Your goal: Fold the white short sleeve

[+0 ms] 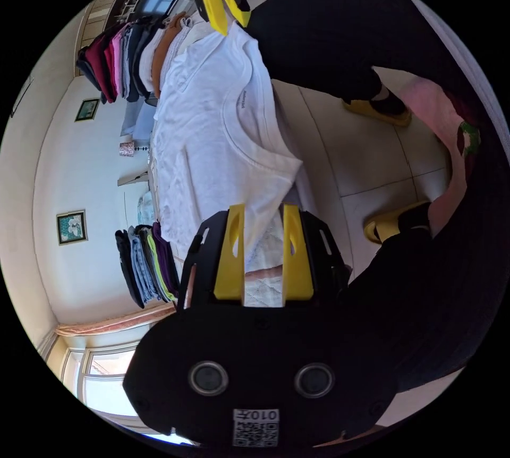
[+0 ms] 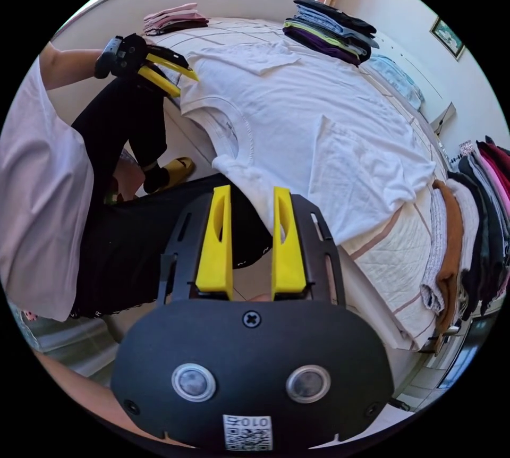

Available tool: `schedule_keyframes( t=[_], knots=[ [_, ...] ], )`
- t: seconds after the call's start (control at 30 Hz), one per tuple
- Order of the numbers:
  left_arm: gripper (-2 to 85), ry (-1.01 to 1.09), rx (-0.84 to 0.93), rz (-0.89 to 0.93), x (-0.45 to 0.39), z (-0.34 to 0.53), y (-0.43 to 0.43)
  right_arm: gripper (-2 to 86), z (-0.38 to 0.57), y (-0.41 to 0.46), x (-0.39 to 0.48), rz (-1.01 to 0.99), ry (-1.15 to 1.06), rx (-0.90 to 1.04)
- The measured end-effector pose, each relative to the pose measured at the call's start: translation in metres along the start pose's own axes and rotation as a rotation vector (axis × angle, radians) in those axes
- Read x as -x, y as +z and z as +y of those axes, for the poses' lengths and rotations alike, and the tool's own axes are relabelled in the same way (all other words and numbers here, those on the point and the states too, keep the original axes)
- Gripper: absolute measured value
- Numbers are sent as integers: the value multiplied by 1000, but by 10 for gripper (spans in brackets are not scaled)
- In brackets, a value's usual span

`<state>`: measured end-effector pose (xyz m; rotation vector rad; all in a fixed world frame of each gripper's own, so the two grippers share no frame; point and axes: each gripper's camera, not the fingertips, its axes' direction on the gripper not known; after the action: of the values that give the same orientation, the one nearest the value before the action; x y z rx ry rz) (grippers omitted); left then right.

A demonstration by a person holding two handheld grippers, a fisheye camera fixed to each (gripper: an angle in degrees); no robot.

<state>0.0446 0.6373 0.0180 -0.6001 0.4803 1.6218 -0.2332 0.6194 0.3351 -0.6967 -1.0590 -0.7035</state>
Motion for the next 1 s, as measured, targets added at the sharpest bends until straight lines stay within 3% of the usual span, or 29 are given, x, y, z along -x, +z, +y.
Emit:
schedule_keyframes(
  t=[0.17, 0.3, 0.53, 1.0],
  knots=[
    [36, 14, 0, -18, 1, -1, 8, 93, 9, 2, -15, -55, 32, -35],
    [8, -60, -32, 103, 21, 5, 4, 47, 20, 3, -34, -133, 97, -87],
    [-1, -168, -84, 242, 57, 21, -10, 31, 44, -36, -43, -99, 159, -154],
    [-3, -95, -78, 209, 120, 28, -52, 27, 57, -124, -36, -42, 88, -207]
  ],
)
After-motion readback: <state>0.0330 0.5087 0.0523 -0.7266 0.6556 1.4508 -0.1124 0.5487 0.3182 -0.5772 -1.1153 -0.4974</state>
